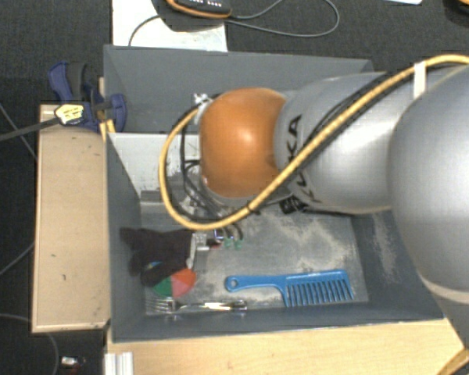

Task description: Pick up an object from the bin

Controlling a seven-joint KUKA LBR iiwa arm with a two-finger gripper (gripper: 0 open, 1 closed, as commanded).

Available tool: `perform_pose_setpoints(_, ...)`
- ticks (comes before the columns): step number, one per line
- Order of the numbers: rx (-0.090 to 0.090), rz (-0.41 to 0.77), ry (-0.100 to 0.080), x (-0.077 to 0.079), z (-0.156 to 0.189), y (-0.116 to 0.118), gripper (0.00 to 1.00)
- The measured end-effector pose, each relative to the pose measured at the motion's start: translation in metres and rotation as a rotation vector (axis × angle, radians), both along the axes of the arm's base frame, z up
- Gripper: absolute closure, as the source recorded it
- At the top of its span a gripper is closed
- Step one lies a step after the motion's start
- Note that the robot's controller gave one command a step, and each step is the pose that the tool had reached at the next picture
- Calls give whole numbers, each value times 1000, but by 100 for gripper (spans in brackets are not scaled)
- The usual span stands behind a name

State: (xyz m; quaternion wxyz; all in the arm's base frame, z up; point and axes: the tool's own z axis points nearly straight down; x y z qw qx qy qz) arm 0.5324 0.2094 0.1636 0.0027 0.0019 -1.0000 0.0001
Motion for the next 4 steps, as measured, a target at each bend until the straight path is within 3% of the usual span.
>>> perform_pose_setpoints(1,2,-6,-7,2,4,-1,0)
perform_pose_setpoints(2,3,-52,-10,7,-60,2,0)
perform_pose_setpoints(3,3,203,-13,8,-85,21,0)
perform_pose_setpoints(4,3,-49,-9,9,-52,25,100)
